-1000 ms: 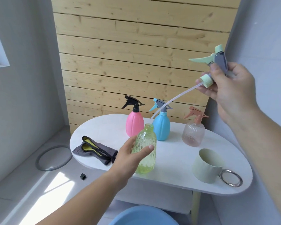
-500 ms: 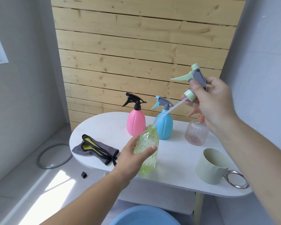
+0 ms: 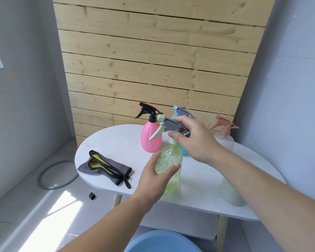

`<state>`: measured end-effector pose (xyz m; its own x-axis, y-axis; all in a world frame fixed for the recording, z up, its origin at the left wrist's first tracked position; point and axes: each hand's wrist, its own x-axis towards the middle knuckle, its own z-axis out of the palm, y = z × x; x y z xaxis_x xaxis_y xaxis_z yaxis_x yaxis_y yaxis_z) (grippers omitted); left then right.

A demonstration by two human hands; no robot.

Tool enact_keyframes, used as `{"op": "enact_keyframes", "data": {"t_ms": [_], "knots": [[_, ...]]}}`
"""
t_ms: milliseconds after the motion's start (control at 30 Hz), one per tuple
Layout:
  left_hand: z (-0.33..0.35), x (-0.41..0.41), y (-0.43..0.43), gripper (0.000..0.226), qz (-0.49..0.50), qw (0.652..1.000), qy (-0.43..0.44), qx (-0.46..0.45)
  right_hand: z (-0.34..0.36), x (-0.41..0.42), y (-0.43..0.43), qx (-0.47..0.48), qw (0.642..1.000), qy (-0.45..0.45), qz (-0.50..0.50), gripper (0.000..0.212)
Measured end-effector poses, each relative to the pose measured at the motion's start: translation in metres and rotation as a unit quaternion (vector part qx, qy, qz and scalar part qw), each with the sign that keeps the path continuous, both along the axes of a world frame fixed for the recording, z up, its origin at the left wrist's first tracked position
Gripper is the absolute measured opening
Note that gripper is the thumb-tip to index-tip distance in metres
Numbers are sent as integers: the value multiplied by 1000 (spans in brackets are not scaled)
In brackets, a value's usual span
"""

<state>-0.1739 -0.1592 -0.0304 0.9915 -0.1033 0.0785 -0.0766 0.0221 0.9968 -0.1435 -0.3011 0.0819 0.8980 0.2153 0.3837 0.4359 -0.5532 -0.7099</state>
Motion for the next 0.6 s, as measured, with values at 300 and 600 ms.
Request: {"op": "enact_keyframes", "data": {"t_ms": [300,600], "knots": [[-2,-2,-1,43,11,1000,-16,0,4,2,-8,-60,996,52,36,28],[-4,-1,3,52,13,997,-44,55,3,-7,-8,-95,992,59,55,40]]}}
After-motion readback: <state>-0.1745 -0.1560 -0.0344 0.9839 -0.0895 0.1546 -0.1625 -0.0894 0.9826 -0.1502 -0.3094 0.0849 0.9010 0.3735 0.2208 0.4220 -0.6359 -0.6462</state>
